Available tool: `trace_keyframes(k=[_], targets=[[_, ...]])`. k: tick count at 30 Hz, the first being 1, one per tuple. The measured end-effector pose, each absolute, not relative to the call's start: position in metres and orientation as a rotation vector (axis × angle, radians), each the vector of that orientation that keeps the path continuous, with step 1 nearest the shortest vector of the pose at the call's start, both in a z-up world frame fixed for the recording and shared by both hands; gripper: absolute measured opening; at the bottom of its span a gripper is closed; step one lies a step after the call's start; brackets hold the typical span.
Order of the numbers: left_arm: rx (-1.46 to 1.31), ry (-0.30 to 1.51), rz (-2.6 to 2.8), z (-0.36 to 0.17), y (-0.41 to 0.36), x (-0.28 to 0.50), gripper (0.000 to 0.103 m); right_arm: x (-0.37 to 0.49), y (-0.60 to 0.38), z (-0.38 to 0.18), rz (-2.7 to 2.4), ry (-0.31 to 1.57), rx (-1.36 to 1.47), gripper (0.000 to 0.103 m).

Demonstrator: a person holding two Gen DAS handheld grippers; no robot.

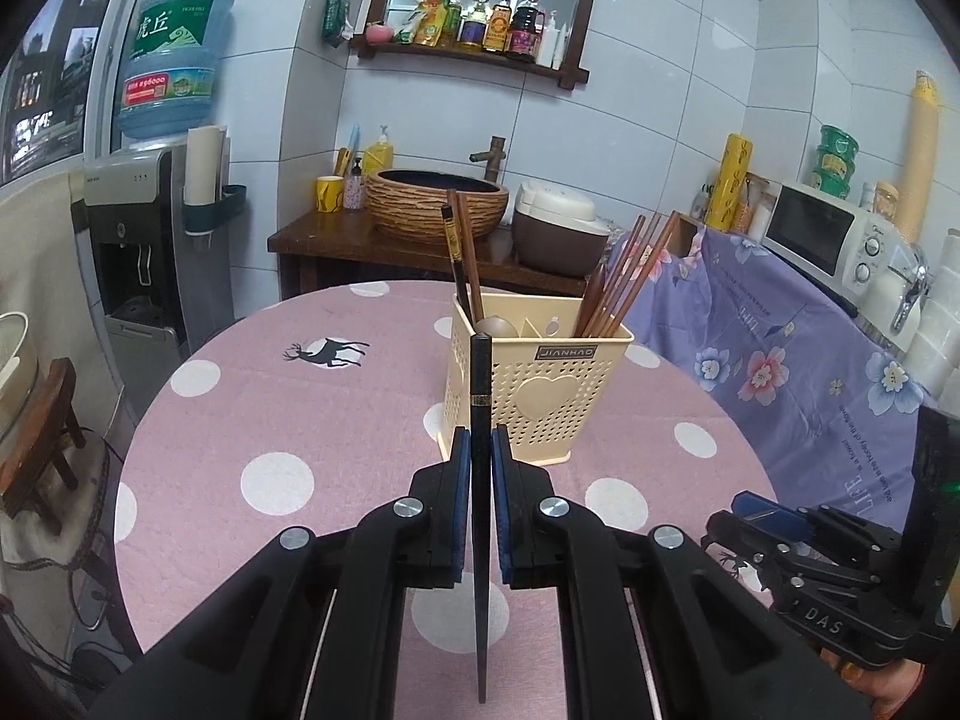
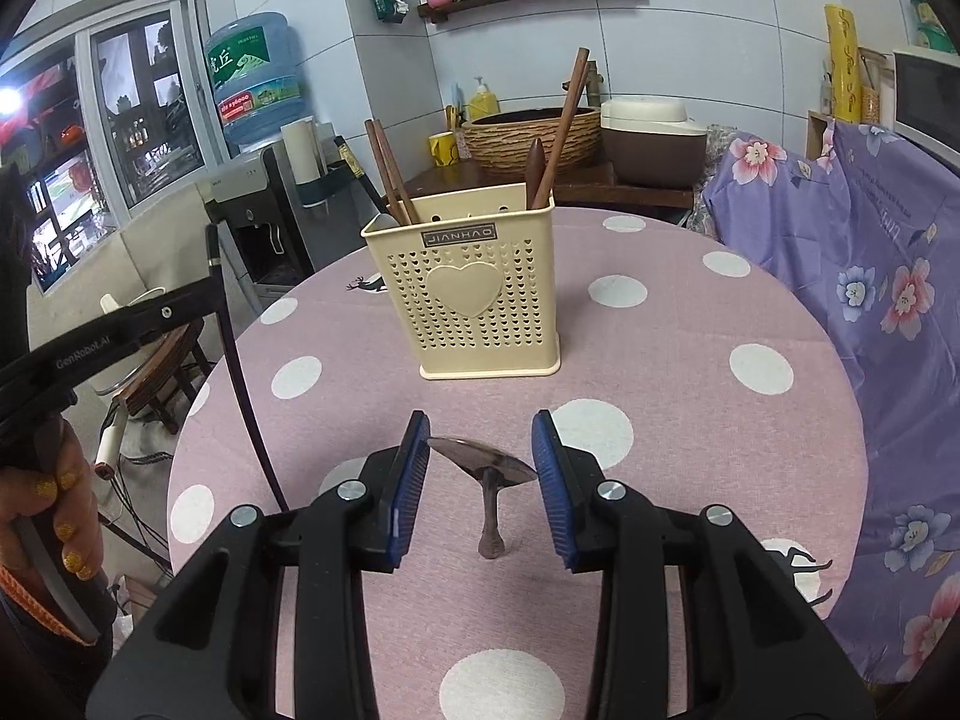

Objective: Organize utensils
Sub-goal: 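Lift black chopstick into basket with left tool while right tool drops the spoon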

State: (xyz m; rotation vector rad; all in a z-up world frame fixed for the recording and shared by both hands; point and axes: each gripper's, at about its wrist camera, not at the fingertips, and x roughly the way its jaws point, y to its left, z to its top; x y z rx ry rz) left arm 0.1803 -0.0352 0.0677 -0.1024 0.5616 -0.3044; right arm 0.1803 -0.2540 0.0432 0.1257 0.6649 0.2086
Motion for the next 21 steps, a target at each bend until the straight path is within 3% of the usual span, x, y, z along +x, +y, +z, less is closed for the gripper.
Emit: trace_keyframes(k=[21], targets=[[-0.092,0.499,-0.351,0.097,-0.047,0.187,0.008,0.197,-0.248,0.068,0.242,0.642,0.083,0.036]])
